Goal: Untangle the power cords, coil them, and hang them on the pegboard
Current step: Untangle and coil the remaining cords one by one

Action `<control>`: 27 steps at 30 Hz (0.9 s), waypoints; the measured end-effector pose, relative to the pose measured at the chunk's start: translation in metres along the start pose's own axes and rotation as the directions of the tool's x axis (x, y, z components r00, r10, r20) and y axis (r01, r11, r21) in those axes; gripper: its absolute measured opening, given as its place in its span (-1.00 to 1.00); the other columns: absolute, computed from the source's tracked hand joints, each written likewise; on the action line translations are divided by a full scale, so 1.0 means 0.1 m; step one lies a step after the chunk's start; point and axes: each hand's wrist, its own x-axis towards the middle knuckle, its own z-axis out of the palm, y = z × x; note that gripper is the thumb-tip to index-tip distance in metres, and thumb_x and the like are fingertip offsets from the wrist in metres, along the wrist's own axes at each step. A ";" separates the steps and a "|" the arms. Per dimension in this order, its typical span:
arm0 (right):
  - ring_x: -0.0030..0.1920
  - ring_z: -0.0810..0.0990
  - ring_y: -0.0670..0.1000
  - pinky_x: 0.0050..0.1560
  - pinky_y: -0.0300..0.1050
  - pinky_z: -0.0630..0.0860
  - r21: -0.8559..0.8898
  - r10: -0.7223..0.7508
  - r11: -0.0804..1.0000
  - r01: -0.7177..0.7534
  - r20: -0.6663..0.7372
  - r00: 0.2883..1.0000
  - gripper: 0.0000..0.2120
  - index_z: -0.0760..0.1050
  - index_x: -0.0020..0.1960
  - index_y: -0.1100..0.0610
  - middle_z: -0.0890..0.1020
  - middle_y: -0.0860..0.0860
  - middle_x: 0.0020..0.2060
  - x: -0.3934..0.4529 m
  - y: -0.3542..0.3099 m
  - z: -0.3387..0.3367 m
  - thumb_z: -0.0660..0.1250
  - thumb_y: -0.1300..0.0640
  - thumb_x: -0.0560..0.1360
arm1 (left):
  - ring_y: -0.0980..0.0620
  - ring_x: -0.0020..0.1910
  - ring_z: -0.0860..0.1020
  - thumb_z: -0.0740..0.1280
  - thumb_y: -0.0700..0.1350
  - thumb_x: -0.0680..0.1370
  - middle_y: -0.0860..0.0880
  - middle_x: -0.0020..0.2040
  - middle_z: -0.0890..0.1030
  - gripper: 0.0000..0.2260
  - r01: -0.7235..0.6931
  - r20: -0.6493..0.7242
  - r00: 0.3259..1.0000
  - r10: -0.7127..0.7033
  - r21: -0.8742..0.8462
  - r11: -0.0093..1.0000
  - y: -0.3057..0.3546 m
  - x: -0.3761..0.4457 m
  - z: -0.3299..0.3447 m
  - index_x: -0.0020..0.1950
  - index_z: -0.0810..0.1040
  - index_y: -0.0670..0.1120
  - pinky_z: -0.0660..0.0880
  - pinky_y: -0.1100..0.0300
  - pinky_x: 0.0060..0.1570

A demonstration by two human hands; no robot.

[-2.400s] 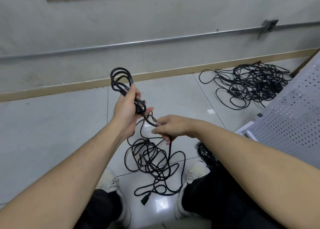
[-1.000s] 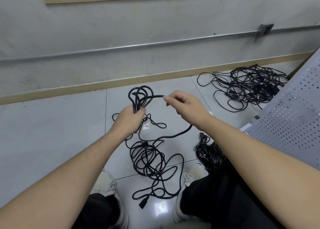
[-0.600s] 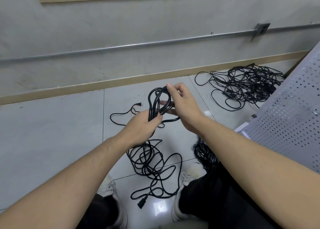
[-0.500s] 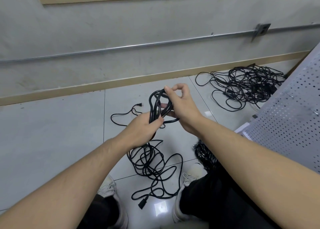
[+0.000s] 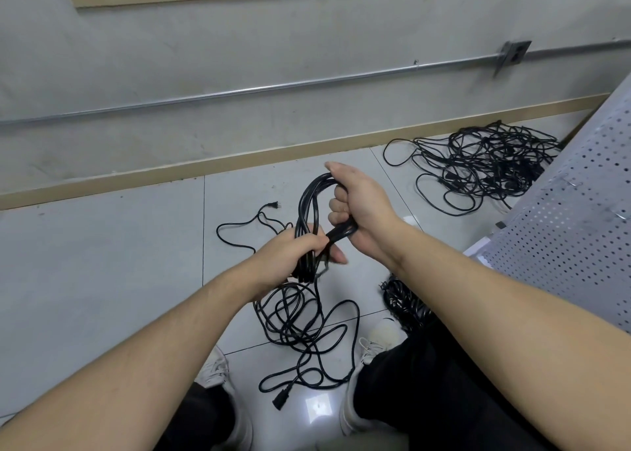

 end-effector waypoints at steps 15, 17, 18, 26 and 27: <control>-0.52 0.33 -0.05 -0.51 -0.22 0.31 -0.441 -0.339 0.861 0.255 -0.121 0.933 -0.66 0.37 -0.21 0.06 0.46 0.00 -0.46 0.05 0.05 0.02 0.28 -0.12 0.63 | -0.07 -0.44 0.43 0.32 -0.09 0.51 -0.03 -0.32 0.39 -0.88 0.013 0.064 0.998 0.000 -0.198 0.980 0.00 -0.02 0.05 -0.19 0.60 -0.07 0.40 0.16 -0.36; -0.45 0.43 -0.02 -0.43 -0.22 0.40 -0.401 -0.211 0.901 0.165 -0.072 0.975 -0.61 0.41 -0.04 0.07 0.60 -0.01 -0.43 0.06 0.04 0.00 0.10 -0.24 0.67 | -0.06 -0.43 0.42 0.34 -0.11 0.53 -0.01 -0.31 0.39 -0.89 -0.001 -0.003 1.000 0.000 -0.198 0.980 -0.01 -0.02 0.05 -0.16 0.60 -0.08 0.37 0.14 -0.35; -0.40 0.51 0.01 -0.37 -0.19 0.47 -0.349 -0.116 0.933 0.090 -0.053 0.992 -0.57 0.43 0.02 0.07 0.65 0.00 -0.38 0.05 0.03 0.00 0.01 -0.25 0.69 | -0.06 -0.42 0.41 0.34 -0.14 0.57 0.00 -0.32 0.39 -0.88 -0.015 -0.035 0.999 0.008 -0.208 0.978 -0.01 -0.02 0.04 -0.15 0.61 -0.08 0.38 0.13 -0.34; 0.00 0.68 0.03 0.33 0.12 0.47 -0.505 0.340 0.852 -0.136 0.338 0.878 -0.57 0.49 0.29 0.06 0.73 0.07 -0.05 0.08 0.26 -0.13 0.03 0.17 0.51 | 0.09 -0.37 0.42 0.21 -0.19 0.69 0.06 -0.36 0.45 -0.83 -0.153 -0.306 0.952 0.014 -0.434 0.888 0.08 0.04 -0.21 0.05 0.60 -0.11 0.44 0.20 -0.33; 0.13 0.66 0.01 0.35 0.08 0.42 -0.583 0.365 0.808 -0.085 0.382 0.849 -0.56 0.49 0.28 0.01 0.72 0.04 0.06 0.06 0.27 -0.14 0.11 0.17 0.46 | 0.08 -0.35 0.40 0.22 -0.19 0.69 0.04 -0.35 0.42 -0.83 -0.177 -0.338 0.941 0.011 -0.467 0.867 0.08 0.06 -0.26 0.07 0.61 -0.10 0.43 0.20 -0.32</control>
